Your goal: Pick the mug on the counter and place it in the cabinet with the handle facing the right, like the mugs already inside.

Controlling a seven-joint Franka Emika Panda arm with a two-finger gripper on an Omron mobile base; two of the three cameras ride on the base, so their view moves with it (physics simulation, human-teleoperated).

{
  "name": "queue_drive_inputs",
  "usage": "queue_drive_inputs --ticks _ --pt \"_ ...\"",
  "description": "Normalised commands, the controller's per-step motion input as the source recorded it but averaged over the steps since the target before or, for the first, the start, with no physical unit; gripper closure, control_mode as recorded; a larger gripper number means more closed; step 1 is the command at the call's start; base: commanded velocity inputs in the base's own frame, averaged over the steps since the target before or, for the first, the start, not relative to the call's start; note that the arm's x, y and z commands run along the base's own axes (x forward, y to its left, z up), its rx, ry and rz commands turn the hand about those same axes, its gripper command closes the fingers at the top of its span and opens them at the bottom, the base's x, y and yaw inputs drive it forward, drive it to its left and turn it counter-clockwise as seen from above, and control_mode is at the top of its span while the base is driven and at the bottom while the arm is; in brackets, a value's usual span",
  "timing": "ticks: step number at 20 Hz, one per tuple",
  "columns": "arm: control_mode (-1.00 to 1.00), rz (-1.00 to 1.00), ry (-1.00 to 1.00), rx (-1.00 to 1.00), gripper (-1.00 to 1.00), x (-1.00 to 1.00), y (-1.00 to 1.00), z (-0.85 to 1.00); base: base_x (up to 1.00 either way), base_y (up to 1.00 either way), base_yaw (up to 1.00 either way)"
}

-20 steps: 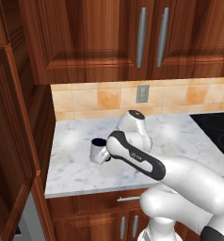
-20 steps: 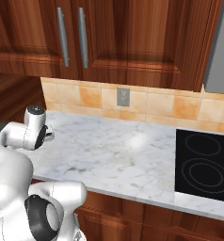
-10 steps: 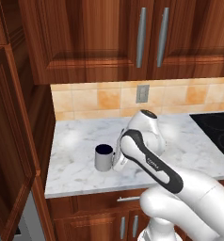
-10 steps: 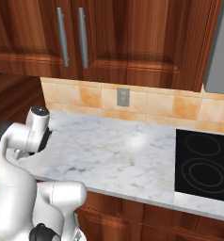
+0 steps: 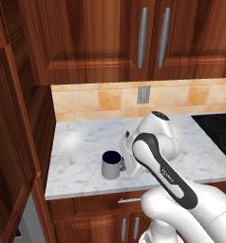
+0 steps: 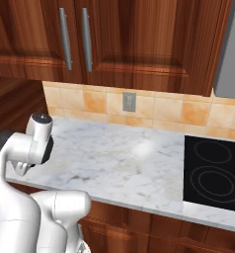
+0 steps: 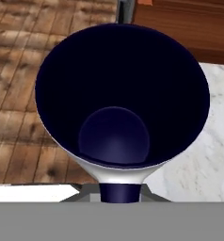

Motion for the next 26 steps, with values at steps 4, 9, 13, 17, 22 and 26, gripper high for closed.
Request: queue_drive_inputs --ticks 4,9,13,17,22,26 --pt "-1.0 0.26 -0.09 -0.09 1.0 -0.18 -0.16 0.25 0.0 0.0 0.0" --pt "-1.0 0.05 0.0 0.0 1.0 -0.04 -0.01 0.0 0.0 0.0 0.0" --pt "-1.0 0.0 0.0 0.0 1.0 0.0 0.0 0.0 0.0 0.0 0.0" --pt "-1.0 0.0 0.0 0.0 1.0 0.0 0.0 0.0 0.0 0.0 0.0" --pt "-1.0 0.0 0.0 0.0 1.0 0.0 0.0 0.0 0.0 0.0 0.0" --pt "-1.0 0.0 0.0 0.0 1.0 0.0 0.0 0.0 0.0 0.0 0.0"
